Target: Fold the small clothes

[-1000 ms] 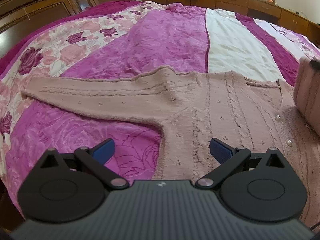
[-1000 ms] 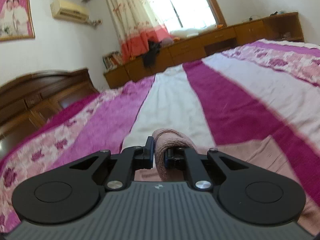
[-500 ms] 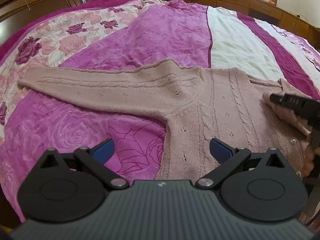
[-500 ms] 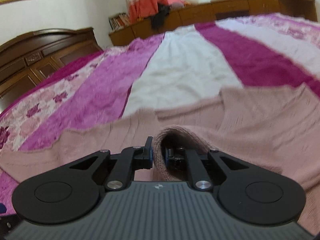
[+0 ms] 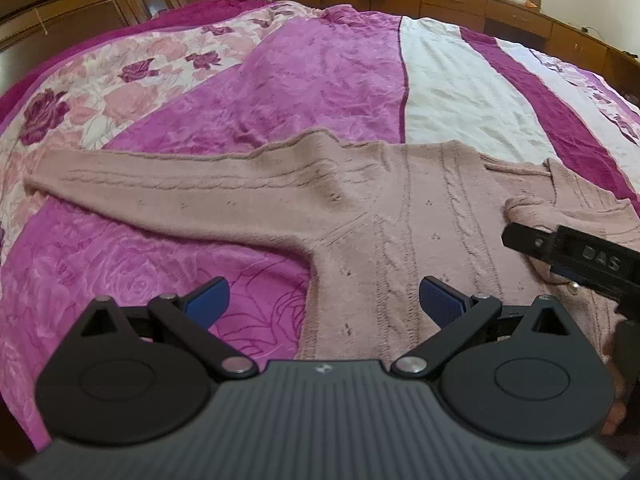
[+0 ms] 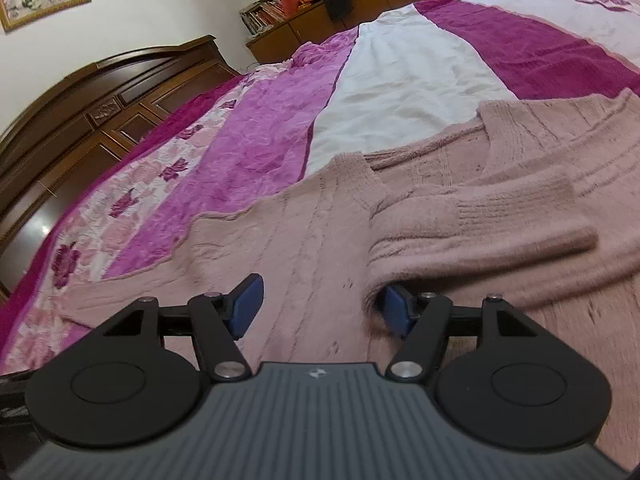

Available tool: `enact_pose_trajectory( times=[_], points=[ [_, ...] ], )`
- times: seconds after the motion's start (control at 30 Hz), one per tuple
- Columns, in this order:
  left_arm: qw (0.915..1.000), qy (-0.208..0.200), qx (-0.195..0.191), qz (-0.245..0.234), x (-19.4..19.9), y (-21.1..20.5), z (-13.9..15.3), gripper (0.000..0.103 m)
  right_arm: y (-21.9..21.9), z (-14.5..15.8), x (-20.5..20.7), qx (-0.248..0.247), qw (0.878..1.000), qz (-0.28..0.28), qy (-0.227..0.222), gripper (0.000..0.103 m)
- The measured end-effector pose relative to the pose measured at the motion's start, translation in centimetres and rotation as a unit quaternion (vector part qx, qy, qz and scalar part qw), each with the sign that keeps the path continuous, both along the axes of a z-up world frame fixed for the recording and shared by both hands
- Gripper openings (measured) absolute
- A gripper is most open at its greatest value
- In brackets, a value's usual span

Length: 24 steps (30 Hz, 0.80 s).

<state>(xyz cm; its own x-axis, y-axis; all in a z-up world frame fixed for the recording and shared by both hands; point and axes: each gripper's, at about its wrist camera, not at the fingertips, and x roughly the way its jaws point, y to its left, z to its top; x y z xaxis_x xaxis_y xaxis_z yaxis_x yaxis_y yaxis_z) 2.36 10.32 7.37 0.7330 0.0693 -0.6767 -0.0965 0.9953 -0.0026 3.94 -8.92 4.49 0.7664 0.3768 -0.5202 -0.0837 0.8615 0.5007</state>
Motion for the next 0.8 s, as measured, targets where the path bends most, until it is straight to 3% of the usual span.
enact_pose_trajectory(
  times=[0.3, 0.53, 0.8],
  points=[
    [0.9996, -0.017, 0.004, -0.023, 0.0, -1.6, 1.1, 0.103, -3.9, 2.6, -5.0, 0.005, 1.0, 0.0, -0.019, 0.071],
    [0.9977, -0.031, 0.016, -0.057, 0.2, -4.3, 1.8, 0.103, -8.2, 3.4, -7.4, -0.057, 0.995, -0.061, -0.051, 0.071],
    [0.9925, -0.037, 0.041, -0.109, 1.0, -8.9, 1.6, 0.103, -12.9, 2.9, -7.8, -0.122, 0.98, -0.137, -0.07, 0.071]
  ],
)
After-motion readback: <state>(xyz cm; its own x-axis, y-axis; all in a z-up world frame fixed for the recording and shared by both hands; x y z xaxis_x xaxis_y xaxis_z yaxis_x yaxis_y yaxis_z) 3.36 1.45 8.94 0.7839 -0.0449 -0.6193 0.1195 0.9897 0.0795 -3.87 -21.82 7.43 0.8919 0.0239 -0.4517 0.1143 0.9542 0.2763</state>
